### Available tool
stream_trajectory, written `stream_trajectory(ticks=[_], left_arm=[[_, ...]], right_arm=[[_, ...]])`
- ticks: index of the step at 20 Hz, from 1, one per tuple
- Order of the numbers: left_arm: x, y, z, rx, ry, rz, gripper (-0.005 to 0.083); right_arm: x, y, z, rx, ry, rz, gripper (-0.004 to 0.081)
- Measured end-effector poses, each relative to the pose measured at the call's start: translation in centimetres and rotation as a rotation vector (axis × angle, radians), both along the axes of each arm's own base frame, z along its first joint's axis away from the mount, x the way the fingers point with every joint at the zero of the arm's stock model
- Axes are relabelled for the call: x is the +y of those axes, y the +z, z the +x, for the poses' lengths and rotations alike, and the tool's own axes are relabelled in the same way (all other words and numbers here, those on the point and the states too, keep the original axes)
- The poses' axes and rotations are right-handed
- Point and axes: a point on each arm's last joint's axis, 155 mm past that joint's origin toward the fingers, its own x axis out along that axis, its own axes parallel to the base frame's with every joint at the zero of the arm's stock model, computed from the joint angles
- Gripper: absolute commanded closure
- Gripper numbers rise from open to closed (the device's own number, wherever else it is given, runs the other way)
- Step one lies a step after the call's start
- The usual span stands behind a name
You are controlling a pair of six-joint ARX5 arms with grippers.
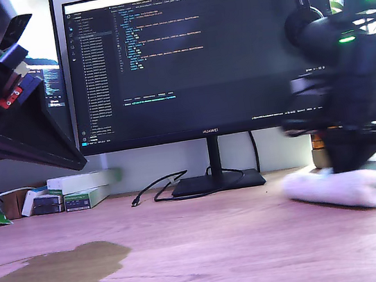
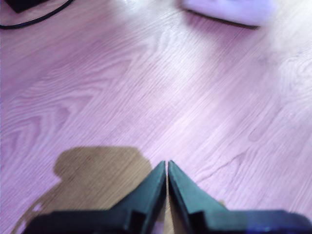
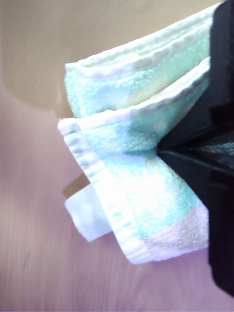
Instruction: Fold the tea towel to a neat square and place it to the right
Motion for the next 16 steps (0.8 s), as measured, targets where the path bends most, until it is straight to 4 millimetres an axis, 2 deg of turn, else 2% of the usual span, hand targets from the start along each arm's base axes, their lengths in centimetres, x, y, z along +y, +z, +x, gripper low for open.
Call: stream_trajectory(ticks=[4, 7, 10, 13, 16], left_arm=[[-0.1, 0.1, -0.1, 0.0, -0.005, -0.005, 0.0793], [-0.1, 0.1, -0.1, 0.001, -0.006, -0.006, 0.0793], [-0.4, 0.7, 0.4, -0.029, -0.006, -0.023, 0.0793], [-1.3, 2.7, 1.6, -0.113, -0.012, -0.079, 0.0793], [-1.6, 4.5, 2.7, -0.176, -0.004, -0.14, 0.0793]], right_arm=[[-1.2, -0.1, -4.2, 0.018, -0.076, 0.009, 0.078], [-1.3, 0.0, -7.9, 0.074, -0.102, 0.013, 0.078], [-1.1, 1.0, -8.1, 0.011, -0.115, 0.026, 0.078], [-1.1, 1.8, -7.8, -0.048, -0.115, 0.044, 0.078], [-0.9, 5.2, -6.0, -0.204, -0.048, 0.034, 0.078]])
